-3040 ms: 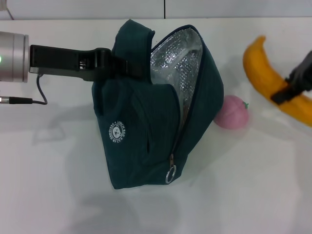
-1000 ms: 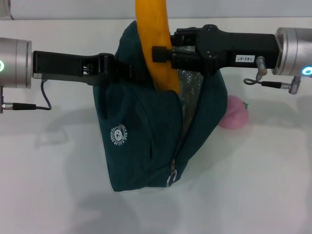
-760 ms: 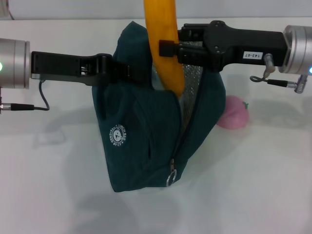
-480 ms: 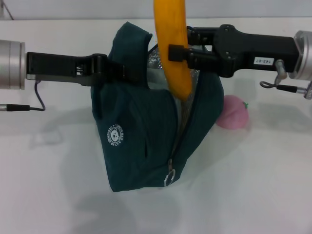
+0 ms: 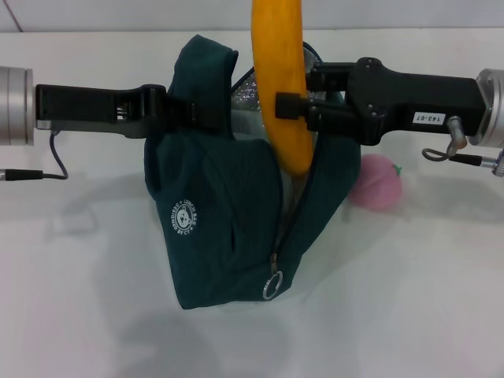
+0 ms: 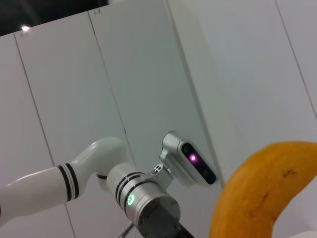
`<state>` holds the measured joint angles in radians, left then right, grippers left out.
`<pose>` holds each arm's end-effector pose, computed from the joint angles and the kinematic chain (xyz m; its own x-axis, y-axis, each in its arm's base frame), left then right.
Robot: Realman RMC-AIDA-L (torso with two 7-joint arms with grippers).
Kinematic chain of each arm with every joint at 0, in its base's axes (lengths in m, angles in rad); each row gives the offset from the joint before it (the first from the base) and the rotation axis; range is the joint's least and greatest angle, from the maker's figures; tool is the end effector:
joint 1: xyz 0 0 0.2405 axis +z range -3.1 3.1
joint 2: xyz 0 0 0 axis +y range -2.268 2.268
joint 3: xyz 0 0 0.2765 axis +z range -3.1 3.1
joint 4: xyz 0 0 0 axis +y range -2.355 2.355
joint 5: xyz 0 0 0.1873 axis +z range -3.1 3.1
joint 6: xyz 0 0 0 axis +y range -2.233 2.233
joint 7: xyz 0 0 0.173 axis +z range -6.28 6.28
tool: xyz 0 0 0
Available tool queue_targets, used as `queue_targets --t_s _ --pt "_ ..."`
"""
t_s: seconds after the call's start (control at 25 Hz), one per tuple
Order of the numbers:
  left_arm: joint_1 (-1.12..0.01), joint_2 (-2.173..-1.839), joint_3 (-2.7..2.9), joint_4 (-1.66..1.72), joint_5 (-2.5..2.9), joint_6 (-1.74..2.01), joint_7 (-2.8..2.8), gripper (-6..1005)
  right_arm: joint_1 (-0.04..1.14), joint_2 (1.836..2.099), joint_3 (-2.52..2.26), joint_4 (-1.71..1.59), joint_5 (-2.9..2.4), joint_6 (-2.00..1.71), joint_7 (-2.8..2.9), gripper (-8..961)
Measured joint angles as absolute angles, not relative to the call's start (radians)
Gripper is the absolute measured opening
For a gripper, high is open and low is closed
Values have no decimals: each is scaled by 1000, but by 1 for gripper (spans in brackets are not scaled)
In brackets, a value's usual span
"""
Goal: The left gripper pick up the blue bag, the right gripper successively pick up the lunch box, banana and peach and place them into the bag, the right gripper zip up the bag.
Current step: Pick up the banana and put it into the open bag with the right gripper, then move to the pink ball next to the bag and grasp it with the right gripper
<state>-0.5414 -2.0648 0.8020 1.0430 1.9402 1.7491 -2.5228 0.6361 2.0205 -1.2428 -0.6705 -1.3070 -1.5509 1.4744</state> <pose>-0.1958 0.3341 0.0102 0.3203 0.8739 0.3656 0.8571 -0.4317 0.2810 0.1318 0.3453 -0.0302 0.6647 -0.2221 -0.7134 -0.2394 -0.9678 0.0782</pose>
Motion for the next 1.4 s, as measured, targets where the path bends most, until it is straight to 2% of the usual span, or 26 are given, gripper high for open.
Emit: queue_targets --t_s 0.48,0.68,0.84,0.92,1.2,1.28,1.4 --pt "-540 -2066 803 1043 1940 1750 -2521 36 626 2021 -1233 -670 -1295 -1542 1470 460" --pt "-540 -2066 803 1043 1940 1750 -2520 36 617 2015 -1185 -679 -1293 -1548 1470 691" --pt "-540 -2066 803 1043 1940 1751 -2520 36 596 2005 -1095 -684 -1296 -1548 1478 802" --pt "-540 -2066 803 1043 1939 1751 -2520 36 587 1986 -1065 -684 -1299 -1543 1484 857" --pt "-539 -2066 802 1043 1939 1752 -2520 36 546 1885 -1049 -697 -1365 -1478 1492 857" --pt "-538 -2066 802 1043 1939 1752 -2520 36 542 1866 -1049 -718 -1436 -1463 1515 857" --pt "-539 -2065 802 1043 1939 1752 -2520 36 545 1852 -1048 -765 -1581 -1439 1602 857"
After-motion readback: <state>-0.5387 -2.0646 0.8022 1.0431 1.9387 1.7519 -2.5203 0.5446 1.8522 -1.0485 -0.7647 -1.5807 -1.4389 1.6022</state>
